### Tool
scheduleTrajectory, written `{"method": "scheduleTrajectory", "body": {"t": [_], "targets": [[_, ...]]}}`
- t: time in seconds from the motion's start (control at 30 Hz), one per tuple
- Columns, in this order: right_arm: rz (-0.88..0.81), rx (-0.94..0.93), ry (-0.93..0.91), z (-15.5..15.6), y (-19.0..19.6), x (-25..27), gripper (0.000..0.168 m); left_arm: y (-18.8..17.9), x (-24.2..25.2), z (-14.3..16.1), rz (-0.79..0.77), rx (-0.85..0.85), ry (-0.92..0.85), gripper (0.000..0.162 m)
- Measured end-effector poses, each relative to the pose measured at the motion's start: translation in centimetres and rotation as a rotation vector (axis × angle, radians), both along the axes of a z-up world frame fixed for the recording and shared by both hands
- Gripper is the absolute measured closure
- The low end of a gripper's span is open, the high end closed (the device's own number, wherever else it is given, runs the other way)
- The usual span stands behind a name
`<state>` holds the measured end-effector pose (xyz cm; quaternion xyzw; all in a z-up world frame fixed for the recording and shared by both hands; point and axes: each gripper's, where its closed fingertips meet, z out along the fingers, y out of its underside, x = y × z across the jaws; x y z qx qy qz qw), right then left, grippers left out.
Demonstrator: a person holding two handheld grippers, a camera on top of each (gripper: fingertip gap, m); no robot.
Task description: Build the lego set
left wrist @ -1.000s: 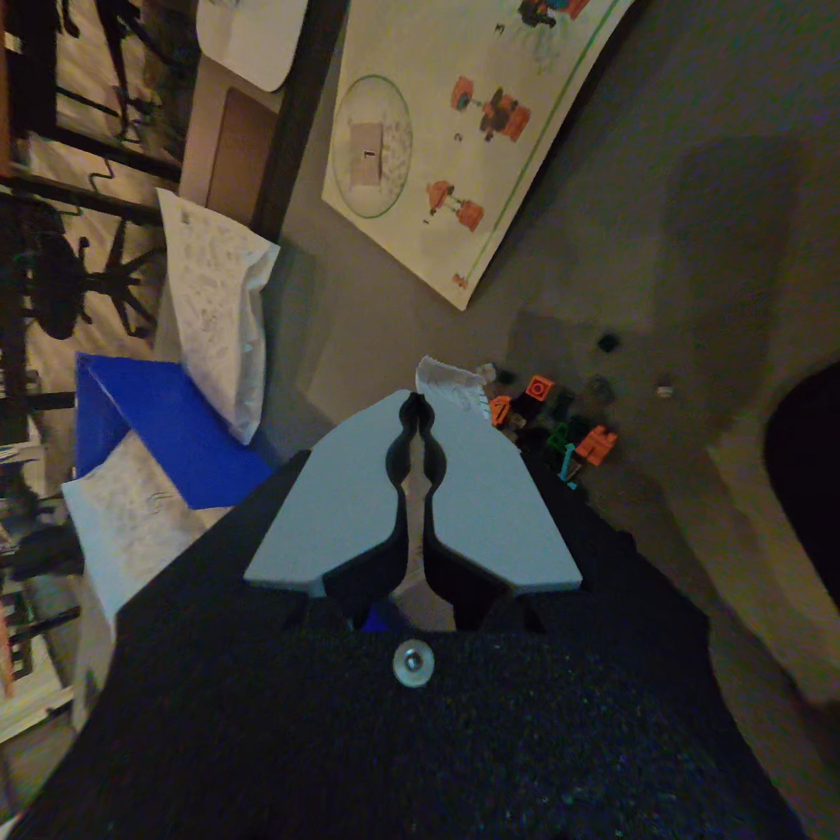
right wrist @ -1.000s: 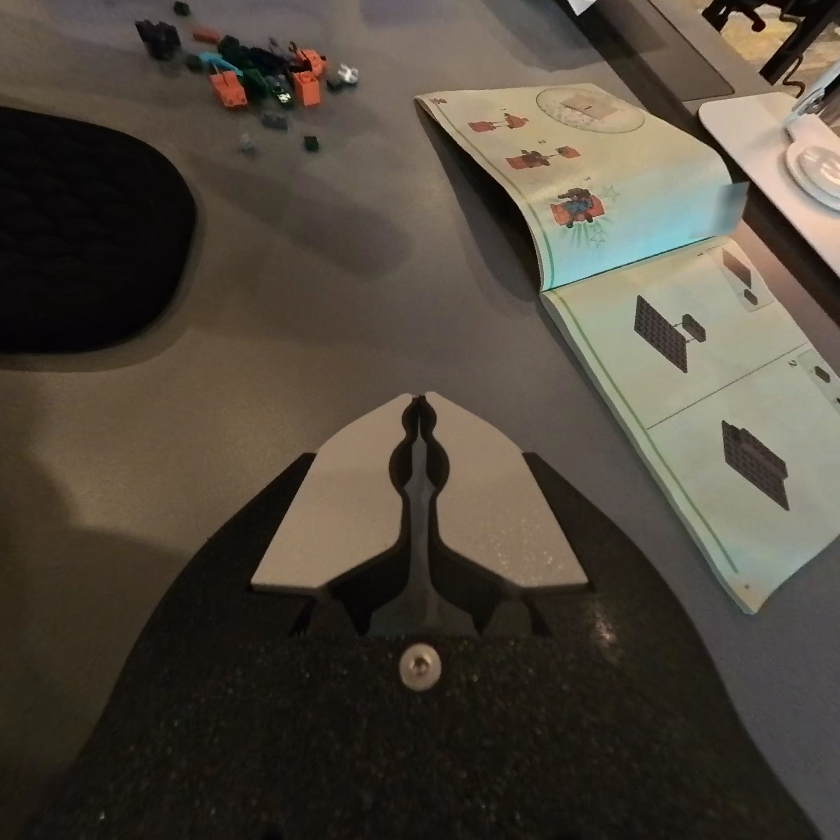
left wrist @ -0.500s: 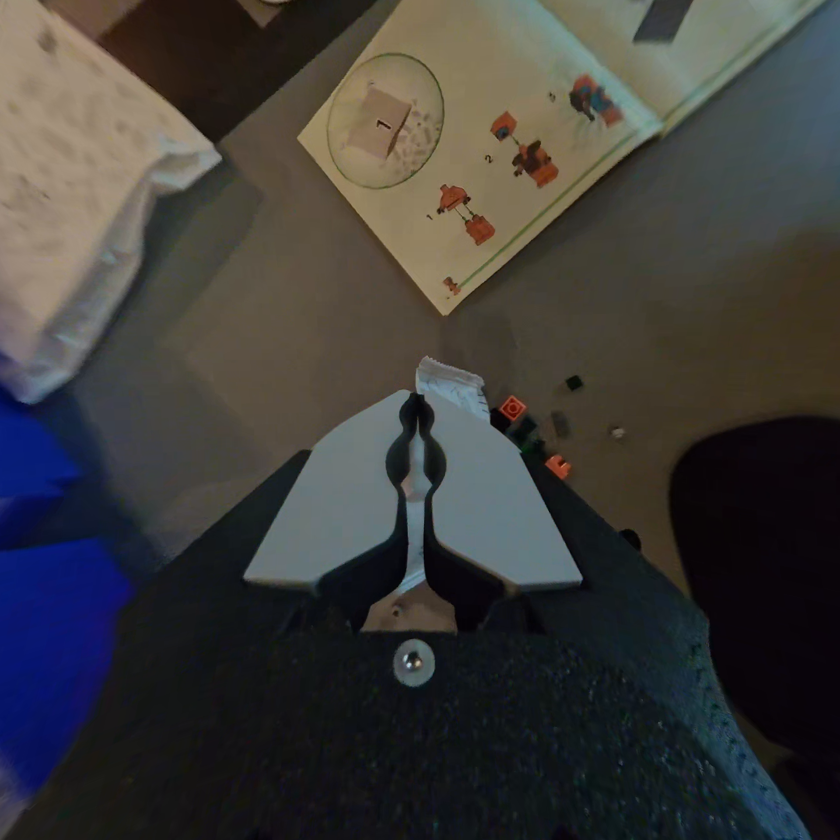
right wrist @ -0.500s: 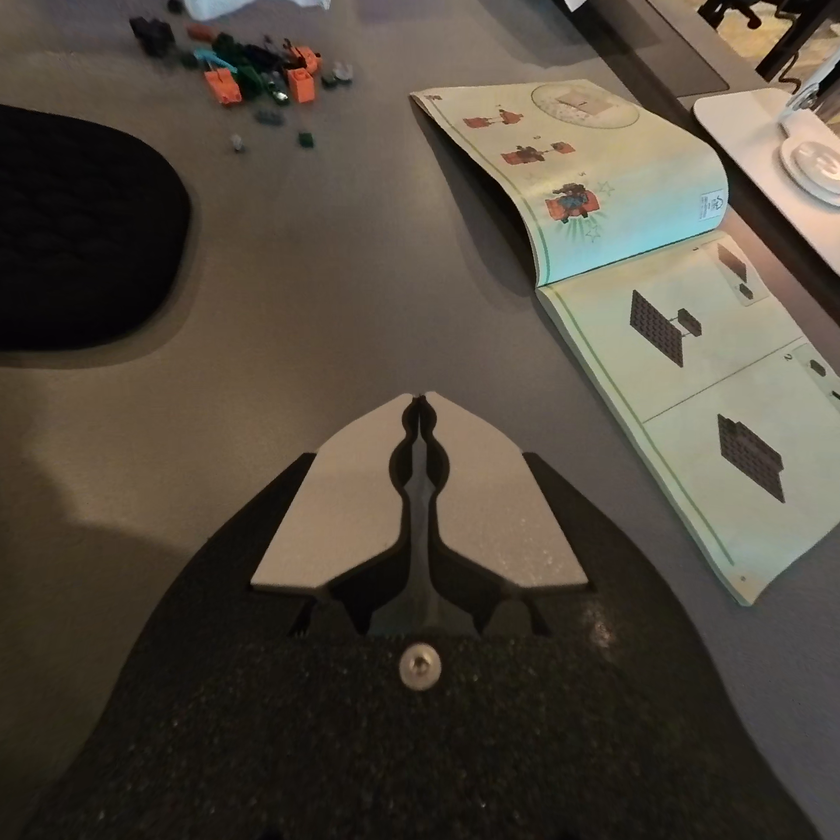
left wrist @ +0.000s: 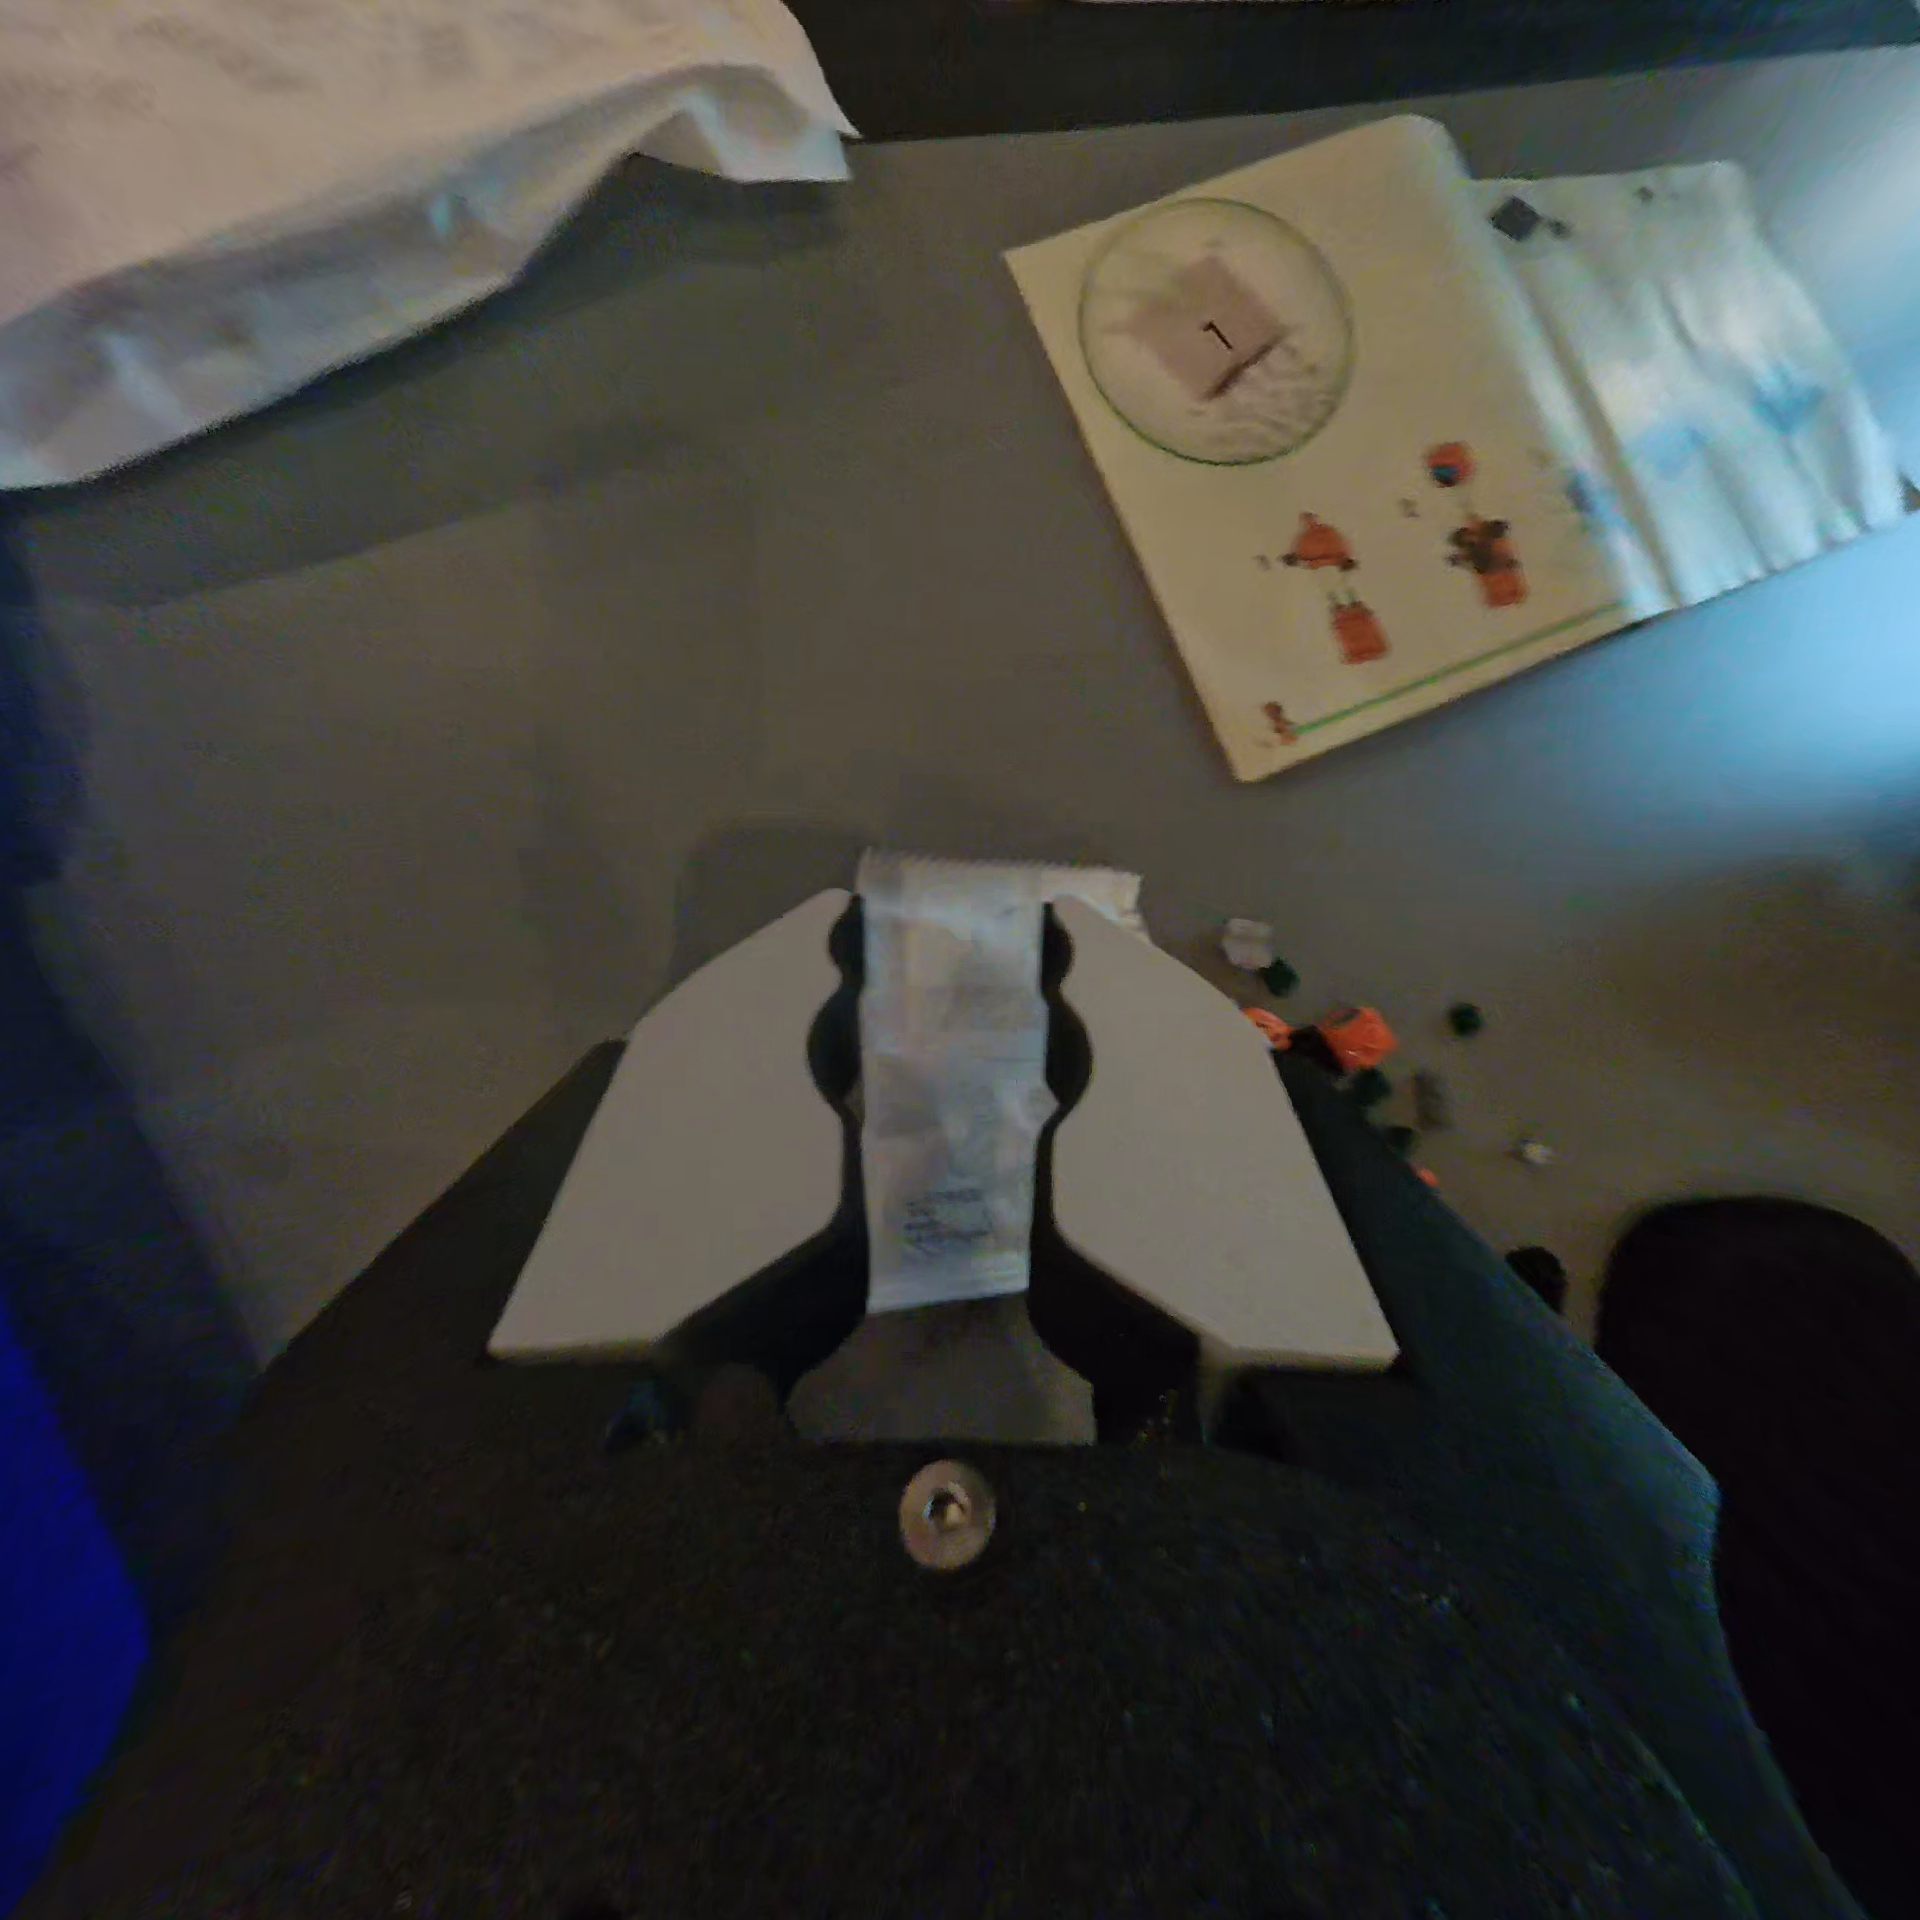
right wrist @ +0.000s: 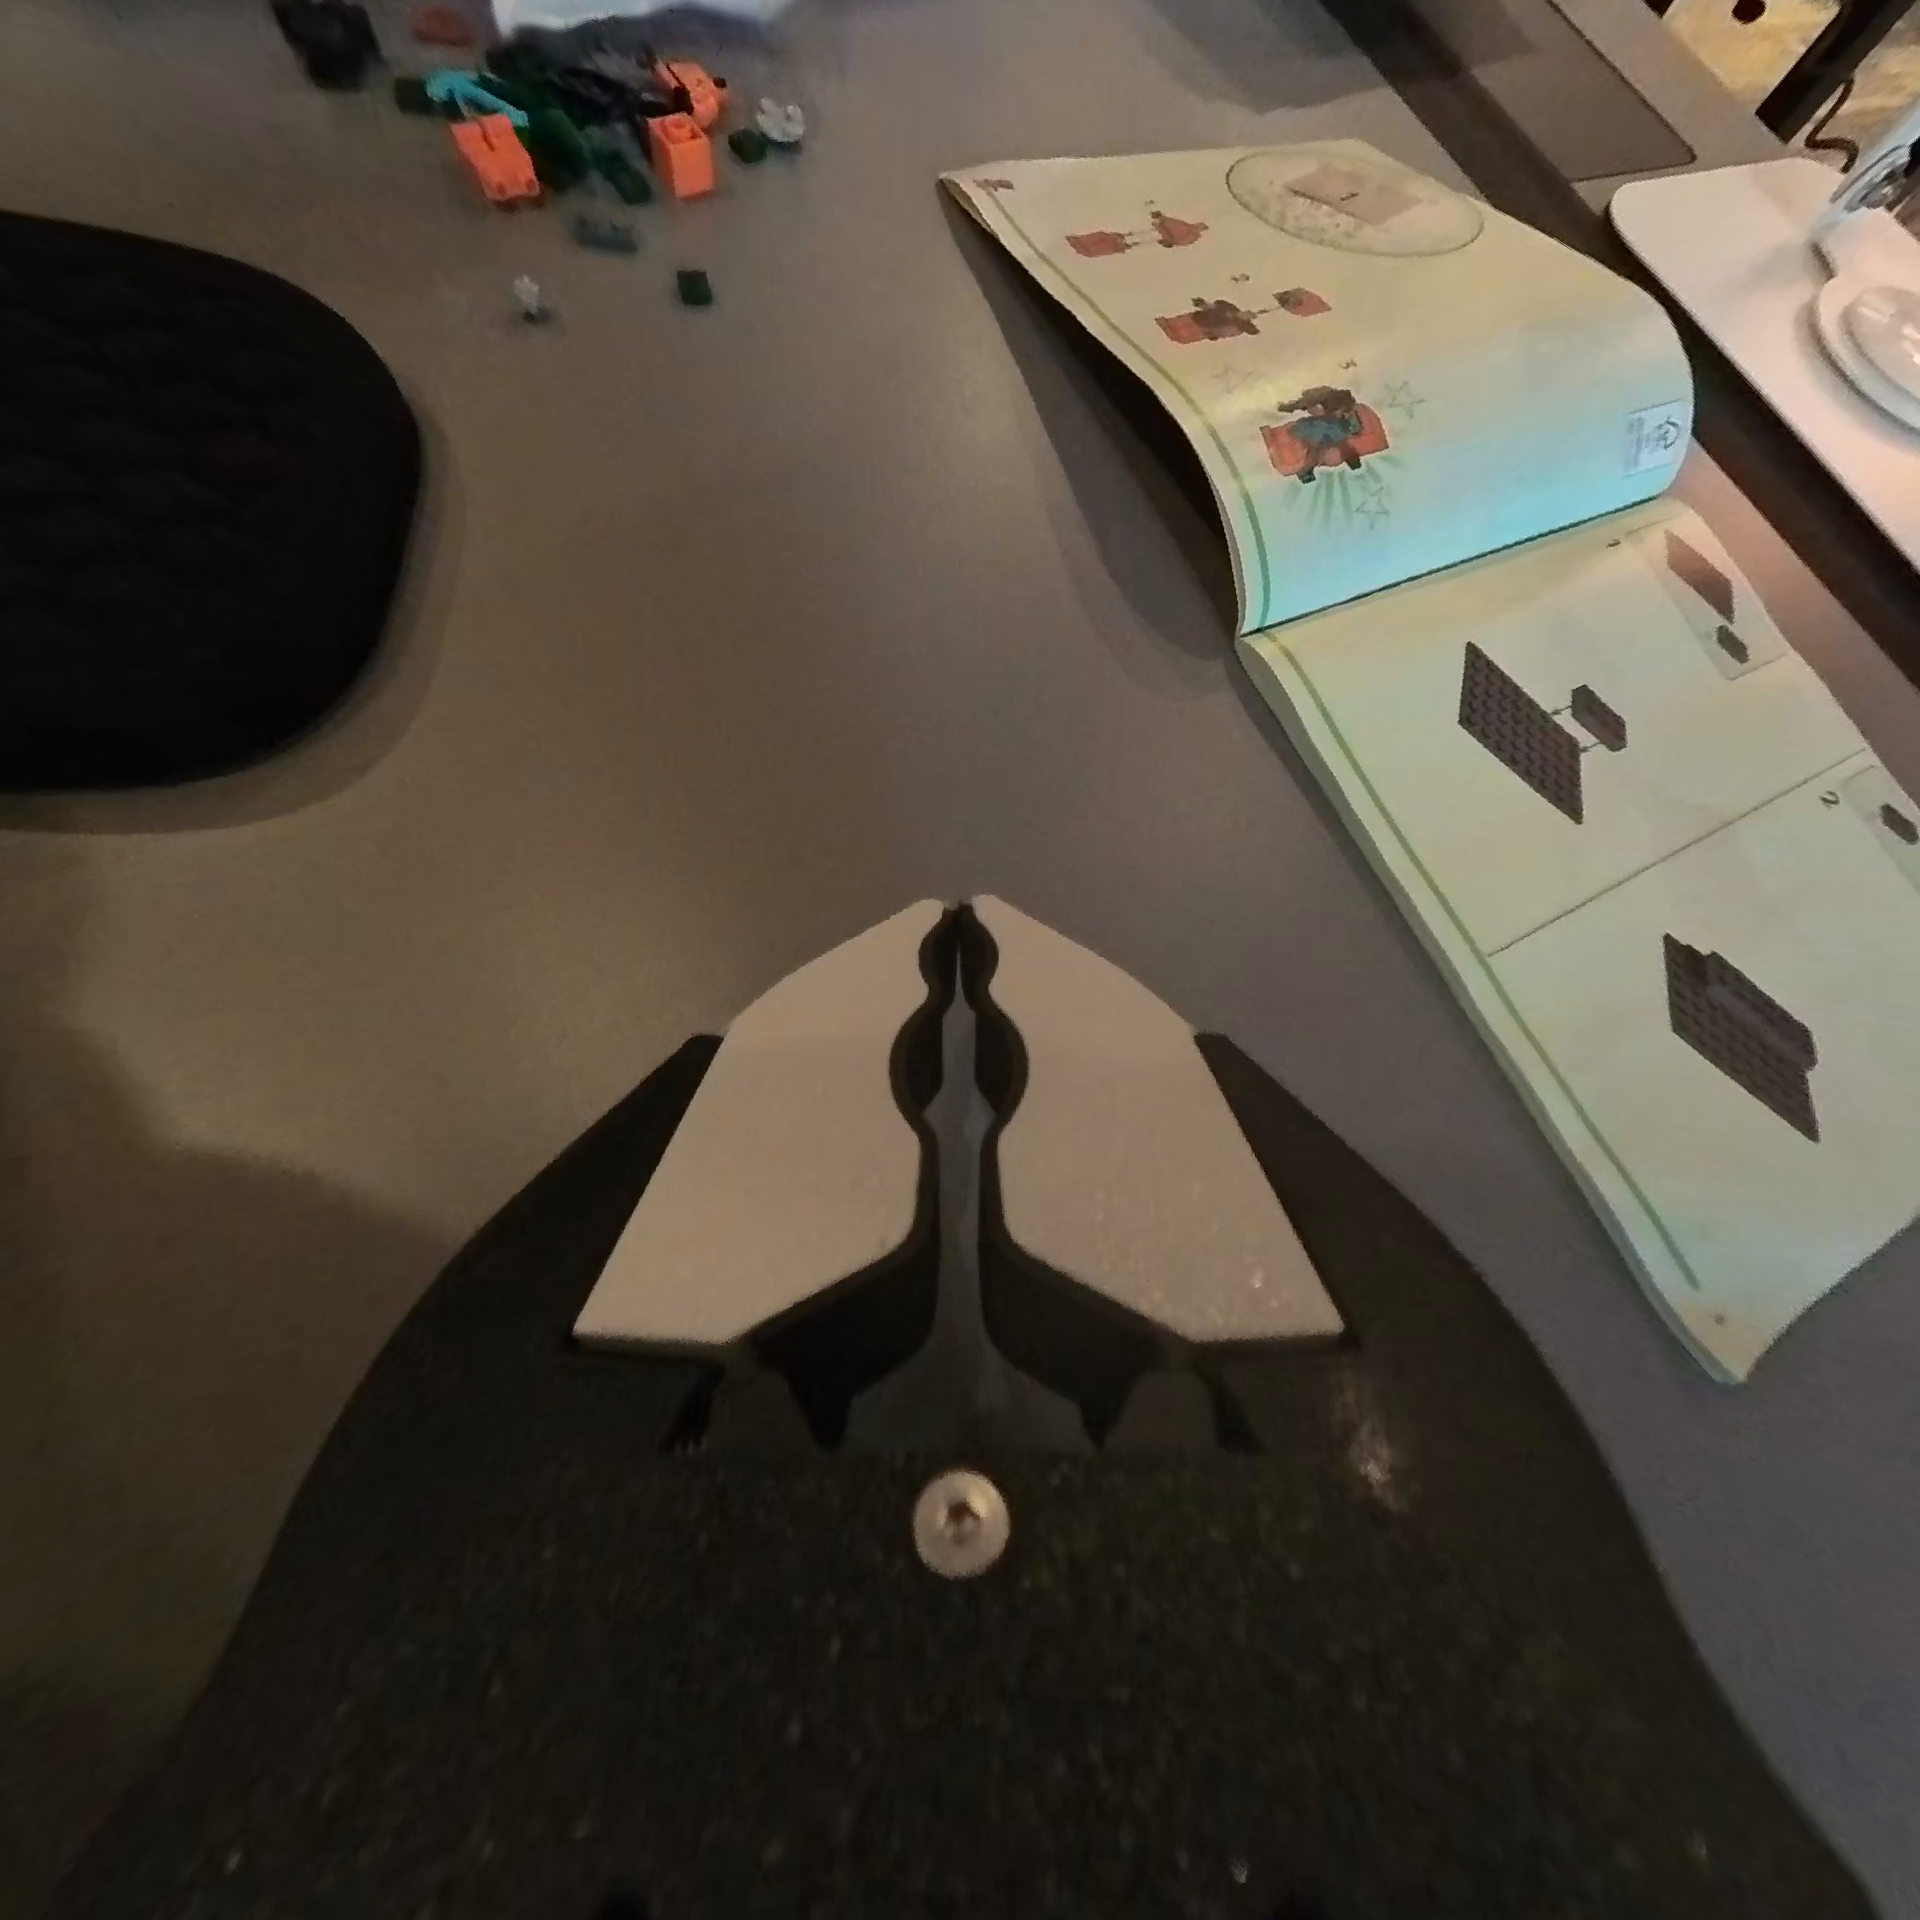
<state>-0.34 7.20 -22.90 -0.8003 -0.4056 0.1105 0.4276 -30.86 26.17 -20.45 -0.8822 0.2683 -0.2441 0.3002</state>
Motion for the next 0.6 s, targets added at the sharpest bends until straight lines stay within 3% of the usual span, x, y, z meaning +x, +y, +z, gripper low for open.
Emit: {"method": "scheduleTrajectory", "body": {"t": [0.1,0.2,0.43,0.6], "targets": [[-0.002,-0.006,0.001,-0.2,0.0,0.0,0.168,0.0,-0.3,0.2,-0.009,0.042,0.043,0.114],[0.001,-0.011,-0.003,-0.3,0.0,0.0,0.168,-1.4,-0.2,0.3,-0.055,0.031,0.077,0.110],[0.008,-0.012,0.000,-0.3,-0.1,-0.1,0.168,-4.1,-2.7,-5.1,-0.107,-0.039,0.325,0.103],[0.005,-0.010,0.000,-0.2,-0.1,0.0,0.168,-3.4,-2.6,-4.6,-0.085,0.028,0.277,0.142]]}}
